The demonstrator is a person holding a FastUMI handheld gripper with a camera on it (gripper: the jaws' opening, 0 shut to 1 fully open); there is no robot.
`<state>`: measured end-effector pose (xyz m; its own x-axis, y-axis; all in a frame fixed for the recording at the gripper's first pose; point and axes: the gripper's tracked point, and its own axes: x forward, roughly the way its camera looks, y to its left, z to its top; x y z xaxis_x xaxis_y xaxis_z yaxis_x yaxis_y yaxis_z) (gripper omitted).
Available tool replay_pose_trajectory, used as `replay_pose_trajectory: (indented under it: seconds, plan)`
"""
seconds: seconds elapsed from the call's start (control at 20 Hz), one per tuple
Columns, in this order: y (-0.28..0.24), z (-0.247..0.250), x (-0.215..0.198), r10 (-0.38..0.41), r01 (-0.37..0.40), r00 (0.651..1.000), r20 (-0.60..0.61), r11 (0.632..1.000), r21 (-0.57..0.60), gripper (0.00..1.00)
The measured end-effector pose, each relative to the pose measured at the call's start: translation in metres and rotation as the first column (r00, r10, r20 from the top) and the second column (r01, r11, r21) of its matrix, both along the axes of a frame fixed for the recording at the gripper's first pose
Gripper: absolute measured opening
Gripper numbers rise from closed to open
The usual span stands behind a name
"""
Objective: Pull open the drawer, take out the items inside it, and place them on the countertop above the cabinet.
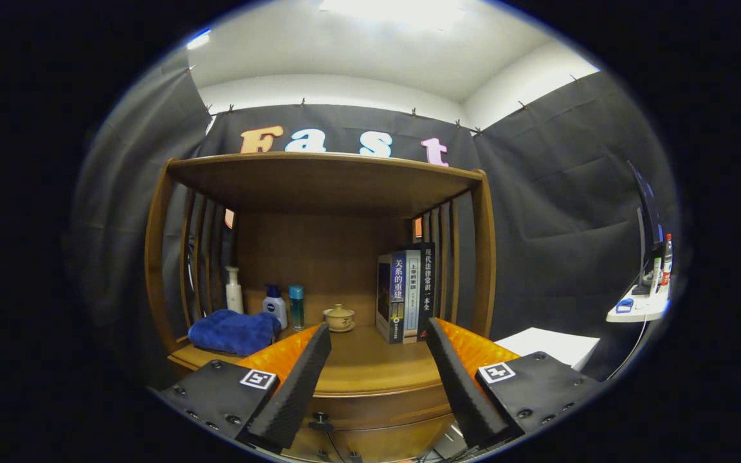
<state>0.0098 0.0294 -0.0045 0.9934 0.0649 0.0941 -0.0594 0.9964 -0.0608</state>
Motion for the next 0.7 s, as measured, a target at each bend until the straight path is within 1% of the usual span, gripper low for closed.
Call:
replay_pose_trajectory:
  seconds: [0.1,0.2,0.45,0.7]
  plan:
    - [0.014,-0.013,0.002,0.042,-0.042,0.999,-0.015,0.999,0.022,0.98]
    - [0.024,-0.033,0.007,0.067,-0.065,0.997,-0.046,0.997,0.043,0.98]
    - [0.044,-0.085,0.016,0.105,-0.099,0.987,-0.123,0.994,0.055,0.98]
    - [0.053,-0.128,0.028,0.12,-0.109,0.977,-0.175,0.991,0.073,0.98]
